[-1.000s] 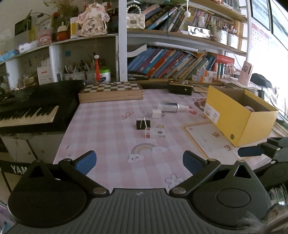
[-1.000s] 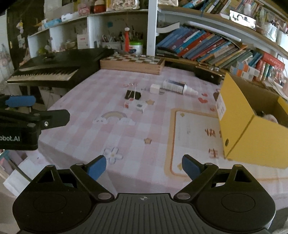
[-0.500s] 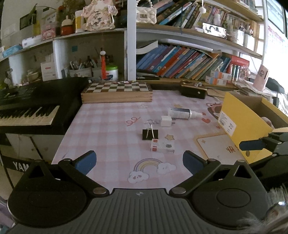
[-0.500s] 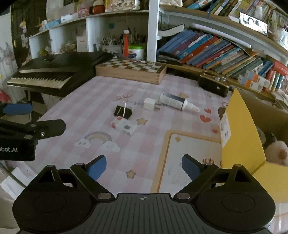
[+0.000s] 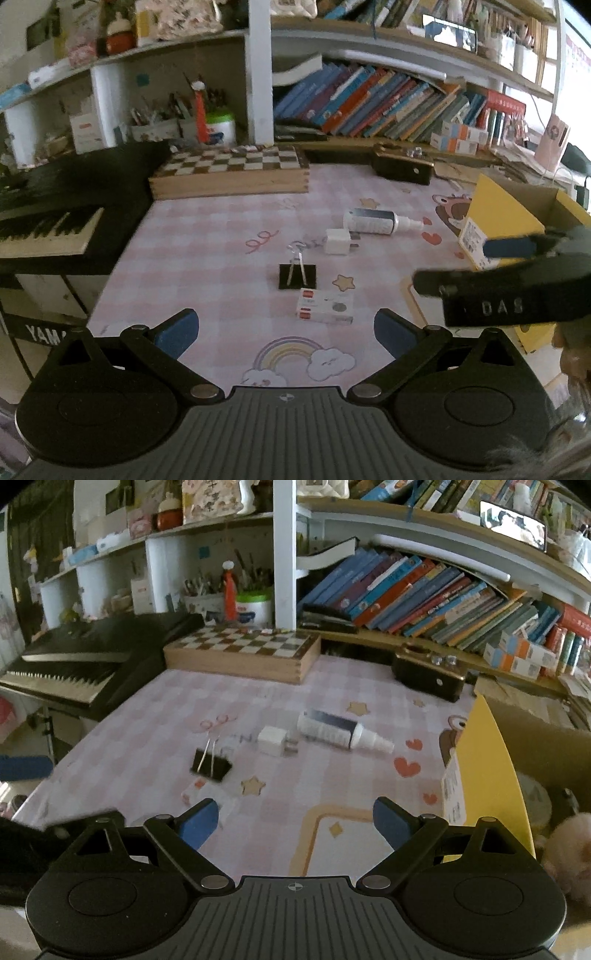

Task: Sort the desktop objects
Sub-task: 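Grasp the white staple box with the left tool while the right tool grasps the white charger plug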

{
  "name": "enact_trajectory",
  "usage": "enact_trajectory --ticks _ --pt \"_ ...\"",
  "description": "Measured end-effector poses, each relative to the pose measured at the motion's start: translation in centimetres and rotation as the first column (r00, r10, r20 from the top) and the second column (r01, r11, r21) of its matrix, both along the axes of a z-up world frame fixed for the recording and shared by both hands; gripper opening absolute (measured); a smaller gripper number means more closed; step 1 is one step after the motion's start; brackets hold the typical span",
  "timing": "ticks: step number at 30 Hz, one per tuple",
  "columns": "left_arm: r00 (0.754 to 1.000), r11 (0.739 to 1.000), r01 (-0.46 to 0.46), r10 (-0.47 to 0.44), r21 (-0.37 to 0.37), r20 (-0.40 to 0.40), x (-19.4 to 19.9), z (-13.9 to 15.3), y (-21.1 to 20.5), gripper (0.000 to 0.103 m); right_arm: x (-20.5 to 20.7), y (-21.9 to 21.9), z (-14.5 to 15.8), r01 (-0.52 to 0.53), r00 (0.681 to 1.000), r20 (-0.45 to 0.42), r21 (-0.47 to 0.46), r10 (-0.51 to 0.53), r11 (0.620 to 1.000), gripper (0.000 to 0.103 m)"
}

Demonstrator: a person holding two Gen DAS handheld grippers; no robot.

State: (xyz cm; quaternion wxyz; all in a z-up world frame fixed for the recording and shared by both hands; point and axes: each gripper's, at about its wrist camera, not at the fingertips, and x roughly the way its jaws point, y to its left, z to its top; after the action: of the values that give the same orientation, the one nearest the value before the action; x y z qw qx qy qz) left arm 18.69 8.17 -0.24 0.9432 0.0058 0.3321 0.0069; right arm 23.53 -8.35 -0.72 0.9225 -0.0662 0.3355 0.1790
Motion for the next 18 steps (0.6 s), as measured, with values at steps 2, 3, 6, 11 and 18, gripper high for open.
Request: enact_trajectory --ticks 2,3,6,11,18 --pt "1.000 1.000 0.015 -0.015 -0.004 -0.018 1.1 -0.5 -0.4 0.100 0.7 0.0 0.1 -0.004 1.000 0.009 0.006 0.004 1.000 0.093" --pt "0.999 1.000 0.023 -0.023 -0.003 -0.023 1.6 -0.8 -0.6 0.100 1.1 0.0 0.1 -0.004 1.000 0.012 0.008 0.004 1.000 0.093" --pt "0.999 0.999 0.040 -0.040 0.017 -0.029 3.4 -1.8 -1.3 0.098 2.4 0.0 0.1 -0.006 1.000 0.011 0.010 0.006 1.000 0.093" --pt "0.997 0.998 0.051 -0.050 0.023 -0.061 6.5 -3.8 -1.9 0.088 4.4 0.3 -0.3 -0.018 1.000 -0.012 0.012 0.018 1.000 0.093" --pt "0.990 0.996 0.082 -0.079 0.023 -0.115 9.2 -6.2 -2.8 0.071 6.4 0.9 -0.9 -0.039 0.998 -0.049 0.007 0.039 0.999 0.093"
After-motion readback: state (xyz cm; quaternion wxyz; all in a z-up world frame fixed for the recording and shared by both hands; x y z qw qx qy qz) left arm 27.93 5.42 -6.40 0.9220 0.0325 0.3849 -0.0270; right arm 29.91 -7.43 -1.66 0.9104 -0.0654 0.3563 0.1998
